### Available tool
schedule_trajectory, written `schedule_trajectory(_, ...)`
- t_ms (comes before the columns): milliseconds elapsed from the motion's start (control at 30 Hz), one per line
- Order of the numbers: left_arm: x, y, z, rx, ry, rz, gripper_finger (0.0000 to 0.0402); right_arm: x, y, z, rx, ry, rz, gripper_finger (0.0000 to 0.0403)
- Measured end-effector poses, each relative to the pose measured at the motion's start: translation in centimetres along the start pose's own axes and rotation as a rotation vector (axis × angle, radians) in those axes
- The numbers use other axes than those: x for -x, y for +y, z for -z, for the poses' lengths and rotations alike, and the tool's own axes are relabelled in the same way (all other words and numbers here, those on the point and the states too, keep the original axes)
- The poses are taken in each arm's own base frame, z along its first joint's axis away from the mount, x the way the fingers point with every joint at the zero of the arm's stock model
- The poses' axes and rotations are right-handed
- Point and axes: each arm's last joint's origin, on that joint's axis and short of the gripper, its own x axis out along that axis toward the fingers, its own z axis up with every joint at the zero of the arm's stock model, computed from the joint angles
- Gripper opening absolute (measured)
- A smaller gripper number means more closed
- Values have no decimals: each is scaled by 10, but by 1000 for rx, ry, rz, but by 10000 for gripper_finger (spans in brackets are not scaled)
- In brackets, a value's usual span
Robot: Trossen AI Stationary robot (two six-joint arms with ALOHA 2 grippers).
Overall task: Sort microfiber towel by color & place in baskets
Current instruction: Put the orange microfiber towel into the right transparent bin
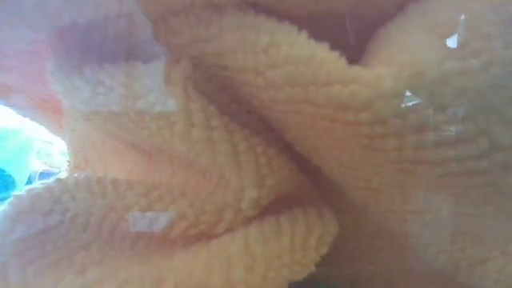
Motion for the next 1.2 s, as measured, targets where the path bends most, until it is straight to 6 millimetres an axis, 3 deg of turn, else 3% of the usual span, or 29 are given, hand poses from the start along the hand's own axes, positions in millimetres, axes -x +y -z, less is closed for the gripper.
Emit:
schedule_trajectory(333, 17, -58, 12, -116, 25, 183, 0, 0, 0, 0, -68, 0, -2, 0)
schedule_trajectory(567, 36, -96, 41, -147, 2, 318, 0, 0, 0, 0, -100, 1, -3, 0)
schedule_trajectory(867, 66, -125, 81, -198, -7, 435, 0, 0, 0, 1, -134, 9, -1, 0)
schedule_trajectory(1000, 65, -138, 102, -252, 42, 457, 0, 0, 0, 1, -157, 9, 0, 0)
schedule_trajectory(1200, 41, -157, 127, -316, 176, 483, 0, 0, 0, 1, -185, 11, 3, 0)
